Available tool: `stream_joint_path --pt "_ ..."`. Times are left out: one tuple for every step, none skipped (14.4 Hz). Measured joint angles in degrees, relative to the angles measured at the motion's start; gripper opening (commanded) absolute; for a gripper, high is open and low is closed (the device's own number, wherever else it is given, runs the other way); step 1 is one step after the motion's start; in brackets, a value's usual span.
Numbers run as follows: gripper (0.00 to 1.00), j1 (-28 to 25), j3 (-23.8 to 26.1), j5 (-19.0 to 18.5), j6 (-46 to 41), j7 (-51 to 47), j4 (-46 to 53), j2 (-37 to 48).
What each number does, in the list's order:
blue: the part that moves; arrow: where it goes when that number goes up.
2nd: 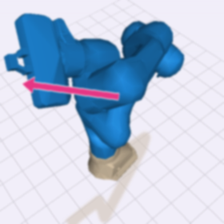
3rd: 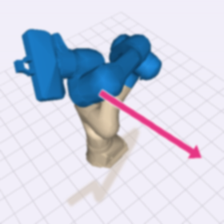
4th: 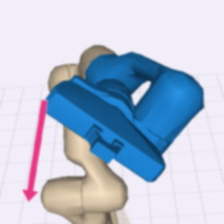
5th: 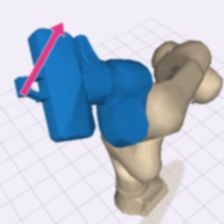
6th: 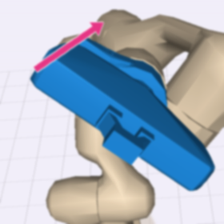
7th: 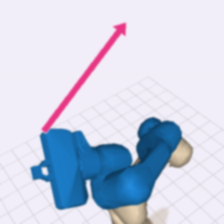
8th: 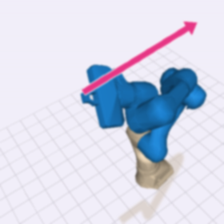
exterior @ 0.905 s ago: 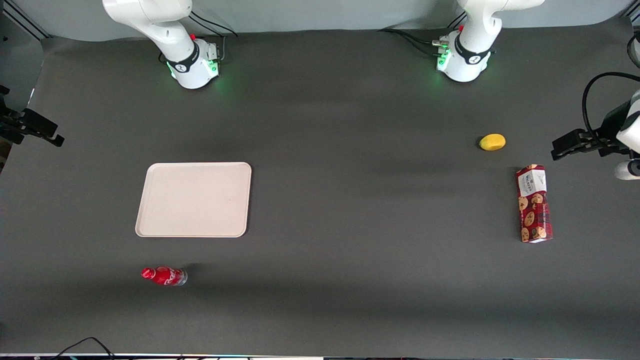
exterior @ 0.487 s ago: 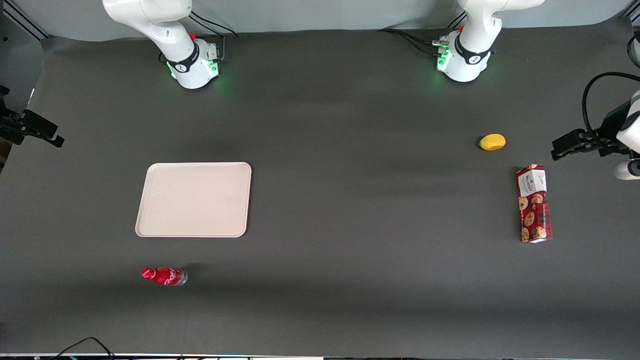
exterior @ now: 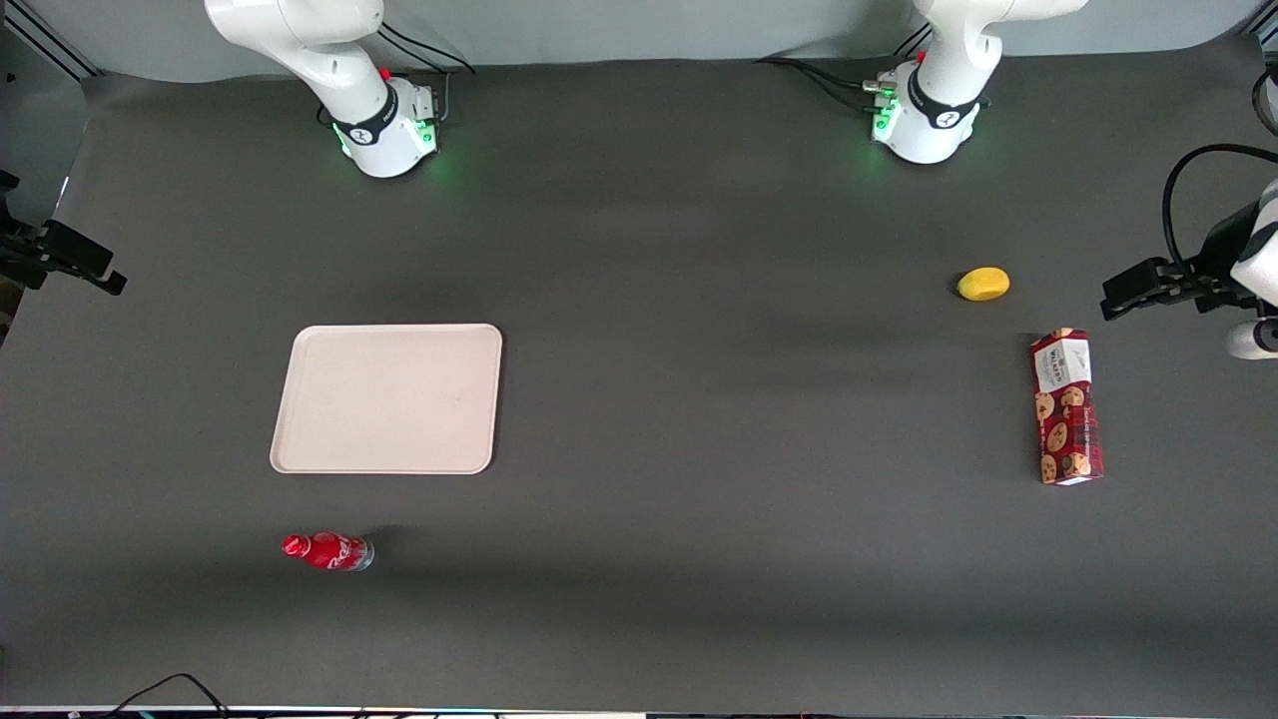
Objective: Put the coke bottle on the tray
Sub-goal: 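Move the right gripper from rest toward the red Coca-Cola bottle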
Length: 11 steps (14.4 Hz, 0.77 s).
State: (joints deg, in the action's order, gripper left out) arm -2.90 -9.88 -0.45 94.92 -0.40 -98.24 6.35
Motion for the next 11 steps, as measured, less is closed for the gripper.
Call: stream_joint_path --pt "1.0 0.0 0.03 0.0 0.0 0.0 0.0 -0.01" --pt "1.0 0.0 0.09 0.0 0.0 0.0 0.0 -0.04" --pt "1.0 0.0 0.16 0.0 -0.01 0.0 -0.02 -0.07" --pt "1.0 0.0 0.21 0.0 -0.04 0.0 -0.03 -0.12" --pt "1.0 0.0 0.25 0.0 -0.05 0.0 -0.04 -0.18" --pt "1.0 0.0 0.29 0.0 -0.05 0.0 -0.04 -0.25" --pt "1.0 0.0 0.33 0.0 -0.05 0.0 -0.04 -0.3" --pt "1.0 -0.04 0.39 -0.03 -0.05 0.0 -0.03 -0.35" --pt "1.0 -0.12 0.46 -0.39 0.0 0.0 -0.02 -0.43" --pt "1.0 -0.27 0.56 -1.13 0.22 0.0 0.08 -0.7" --pt "1.0 -0.44 0.63 -1.63 0.74 0.0 0.39 -1.28"
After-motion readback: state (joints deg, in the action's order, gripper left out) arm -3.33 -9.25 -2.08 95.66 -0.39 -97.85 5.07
